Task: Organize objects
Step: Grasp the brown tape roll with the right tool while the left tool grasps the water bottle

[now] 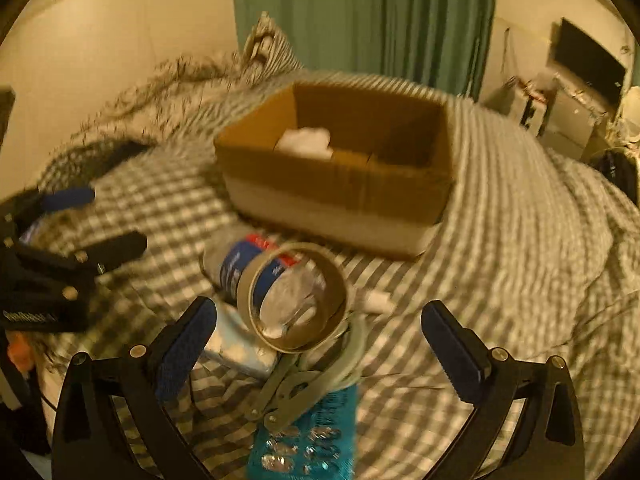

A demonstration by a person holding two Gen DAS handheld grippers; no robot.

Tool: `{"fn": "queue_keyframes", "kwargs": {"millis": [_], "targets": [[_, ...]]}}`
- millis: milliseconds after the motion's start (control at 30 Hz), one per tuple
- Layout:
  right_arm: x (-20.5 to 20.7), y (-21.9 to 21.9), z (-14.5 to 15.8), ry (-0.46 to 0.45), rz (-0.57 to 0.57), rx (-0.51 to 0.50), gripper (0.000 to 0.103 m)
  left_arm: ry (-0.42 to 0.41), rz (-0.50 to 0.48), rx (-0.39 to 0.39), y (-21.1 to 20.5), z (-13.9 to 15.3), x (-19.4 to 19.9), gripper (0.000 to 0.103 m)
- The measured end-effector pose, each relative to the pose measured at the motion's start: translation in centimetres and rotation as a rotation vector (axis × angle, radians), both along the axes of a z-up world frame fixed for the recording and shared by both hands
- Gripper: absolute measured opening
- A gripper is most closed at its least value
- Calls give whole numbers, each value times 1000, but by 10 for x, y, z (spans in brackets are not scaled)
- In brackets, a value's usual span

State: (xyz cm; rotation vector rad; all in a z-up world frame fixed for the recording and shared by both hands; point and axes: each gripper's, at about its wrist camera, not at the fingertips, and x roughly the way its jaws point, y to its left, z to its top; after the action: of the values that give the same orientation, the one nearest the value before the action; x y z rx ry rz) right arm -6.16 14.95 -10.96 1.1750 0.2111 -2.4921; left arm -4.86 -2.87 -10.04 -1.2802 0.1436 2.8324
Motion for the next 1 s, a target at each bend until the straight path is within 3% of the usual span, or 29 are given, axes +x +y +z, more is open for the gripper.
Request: {"fn": "queue_keyframes", "kwargs": {"millis": [467, 533, 600, 1000], "targets": [[-45, -12, -59, -165, 36, -80, 103, -39, 24, 1, -8, -19, -13, 103], [-44, -12, -61, -171, 44, -86, 97, -41, 28, -9, -7, -21, -14, 103], [-41, -10, -58, -174, 57, -111, 89, -44, 31, -16, -5, -21, -15, 103], [-13, 36, 5, 20, -49, -44, 88, -69, -32, 15, 34, -23, -15, 103]]}}
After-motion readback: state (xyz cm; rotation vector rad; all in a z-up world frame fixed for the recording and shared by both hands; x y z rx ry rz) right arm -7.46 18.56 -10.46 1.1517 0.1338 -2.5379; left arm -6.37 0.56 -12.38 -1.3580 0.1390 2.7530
